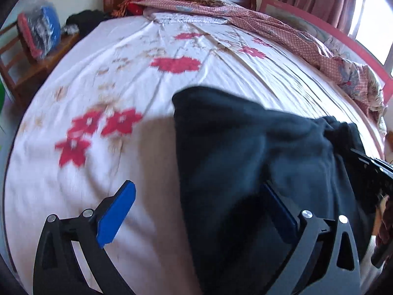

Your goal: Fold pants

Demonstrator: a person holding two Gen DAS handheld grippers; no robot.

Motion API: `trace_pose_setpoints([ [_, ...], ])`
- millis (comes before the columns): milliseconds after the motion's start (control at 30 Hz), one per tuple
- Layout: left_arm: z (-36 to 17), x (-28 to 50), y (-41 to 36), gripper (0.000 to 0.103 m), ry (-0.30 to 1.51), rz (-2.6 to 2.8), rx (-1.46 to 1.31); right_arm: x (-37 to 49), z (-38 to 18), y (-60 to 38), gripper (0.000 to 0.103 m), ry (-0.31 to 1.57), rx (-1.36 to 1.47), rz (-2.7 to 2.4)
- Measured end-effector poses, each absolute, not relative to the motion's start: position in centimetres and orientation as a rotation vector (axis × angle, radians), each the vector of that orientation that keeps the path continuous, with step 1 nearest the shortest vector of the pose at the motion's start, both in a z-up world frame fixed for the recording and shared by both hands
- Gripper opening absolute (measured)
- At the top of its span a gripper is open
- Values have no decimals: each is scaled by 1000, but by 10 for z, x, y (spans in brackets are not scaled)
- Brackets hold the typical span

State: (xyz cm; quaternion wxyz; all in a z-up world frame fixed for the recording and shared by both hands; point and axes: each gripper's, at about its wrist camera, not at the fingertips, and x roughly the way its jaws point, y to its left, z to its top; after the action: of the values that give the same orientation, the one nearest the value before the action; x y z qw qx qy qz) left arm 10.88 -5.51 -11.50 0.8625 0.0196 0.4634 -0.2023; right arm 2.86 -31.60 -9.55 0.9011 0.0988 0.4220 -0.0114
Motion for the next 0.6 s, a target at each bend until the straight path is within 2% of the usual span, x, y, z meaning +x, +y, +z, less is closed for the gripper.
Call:
trace_pose_setpoints([
  [167,-126,75,-32,101,1013,-491,-77,-7,-90,-317,2,840,198,-36],
  [400,-120,40,-36,101,1004,-605,22,-38,-82,-336,4,806,376,-13],
  [467,-108,45,-33,101,970,-615,-5,-41,-68,-342,40,766,372,-27],
  [500,-103,53,-30,101,965,-612,-45,-42,-62,-346,75,744,375,-39],
  [533,-99,61,-27,101,973,-616,-92,-43,-55,-353,82,717,382,-56],
  [600,-95,78,-26,101,1005,-632,-172,-38,-48,-361,82,710,392,-54],
])
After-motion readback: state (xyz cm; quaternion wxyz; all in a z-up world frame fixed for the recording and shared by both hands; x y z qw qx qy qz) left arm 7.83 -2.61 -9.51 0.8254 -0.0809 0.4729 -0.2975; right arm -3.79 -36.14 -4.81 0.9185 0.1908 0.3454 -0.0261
